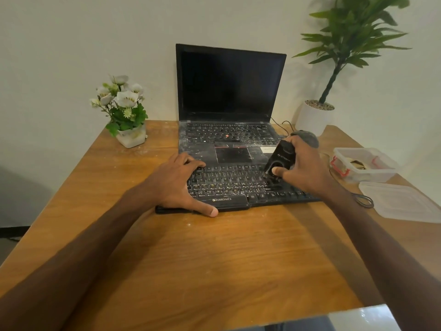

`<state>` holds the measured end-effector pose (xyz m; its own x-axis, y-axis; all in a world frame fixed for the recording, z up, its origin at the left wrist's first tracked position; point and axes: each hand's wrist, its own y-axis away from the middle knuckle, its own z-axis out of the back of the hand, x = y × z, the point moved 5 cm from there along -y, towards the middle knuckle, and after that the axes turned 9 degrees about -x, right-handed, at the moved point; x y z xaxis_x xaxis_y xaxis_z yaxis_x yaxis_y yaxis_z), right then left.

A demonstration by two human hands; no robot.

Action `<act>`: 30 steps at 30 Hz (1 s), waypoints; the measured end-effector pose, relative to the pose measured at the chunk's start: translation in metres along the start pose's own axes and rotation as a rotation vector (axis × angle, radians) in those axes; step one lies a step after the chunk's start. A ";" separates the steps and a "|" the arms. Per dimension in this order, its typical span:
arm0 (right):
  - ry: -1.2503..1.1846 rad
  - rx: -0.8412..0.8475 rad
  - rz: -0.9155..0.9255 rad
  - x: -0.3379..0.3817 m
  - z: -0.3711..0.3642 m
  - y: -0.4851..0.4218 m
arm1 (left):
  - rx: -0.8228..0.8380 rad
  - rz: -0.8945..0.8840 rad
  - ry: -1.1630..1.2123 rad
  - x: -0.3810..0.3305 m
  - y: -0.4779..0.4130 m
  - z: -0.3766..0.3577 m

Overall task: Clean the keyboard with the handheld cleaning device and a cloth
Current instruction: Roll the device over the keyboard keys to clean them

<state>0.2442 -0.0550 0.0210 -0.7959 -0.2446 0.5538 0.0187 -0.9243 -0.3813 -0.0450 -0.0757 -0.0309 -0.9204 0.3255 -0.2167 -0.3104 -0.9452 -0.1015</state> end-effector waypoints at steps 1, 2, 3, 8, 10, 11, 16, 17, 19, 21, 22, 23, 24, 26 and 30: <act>-0.005 0.008 0.019 0.002 -0.004 0.002 | 0.000 0.001 -0.001 0.000 0.000 0.000; -0.015 0.021 0.031 0.003 -0.006 0.004 | 0.000 0.003 -0.001 0.000 0.000 0.000; -0.023 0.032 0.029 0.004 -0.006 0.004 | 0.002 0.004 0.000 0.000 0.000 0.000; 0.004 -0.004 -0.008 0.001 0.012 0.006 | -0.009 -0.004 0.002 0.001 0.001 -0.002; -0.004 0.017 -0.010 0.003 0.009 0.011 | -0.010 -0.001 0.002 0.001 0.000 -0.003; -0.021 0.030 -0.010 0.006 0.006 0.014 | -0.010 0.002 0.003 0.001 0.000 -0.003; -0.093 0.054 0.026 0.024 -0.020 0.019 | -0.014 0.001 -0.004 0.002 0.000 -0.003; -0.102 0.059 0.027 0.027 -0.023 0.019 | -0.012 0.002 -0.003 0.001 0.000 -0.003; -0.124 0.081 0.023 0.029 -0.028 0.018 | -0.014 0.003 0.003 0.001 0.000 -0.003; -0.235 0.085 -0.052 0.022 -0.024 0.015 | -0.018 0.001 0.004 0.002 0.001 -0.003; -0.291 0.066 -0.095 0.018 -0.018 0.013 | -0.020 0.000 0.001 0.001 0.001 -0.003; -0.308 0.032 -0.116 0.014 -0.011 0.011 | -0.021 0.000 0.000 0.001 0.000 -0.004; -0.268 -0.003 -0.103 0.011 -0.003 0.008 | -0.020 0.000 0.000 0.001 0.000 -0.004; -0.141 -0.026 -0.051 0.008 0.008 0.006 | -0.019 -0.001 0.005 0.001 -0.001 -0.004; -0.103 0.093 0.008 0.014 -0.005 0.014 | -0.022 0.003 0.010 0.003 0.000 -0.004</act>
<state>0.2300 -0.0700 0.0194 -0.7293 -0.2764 0.6259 0.0846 -0.9442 -0.3183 -0.0463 -0.0743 -0.0352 -0.9188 0.3229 -0.2270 -0.3021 -0.9454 -0.1222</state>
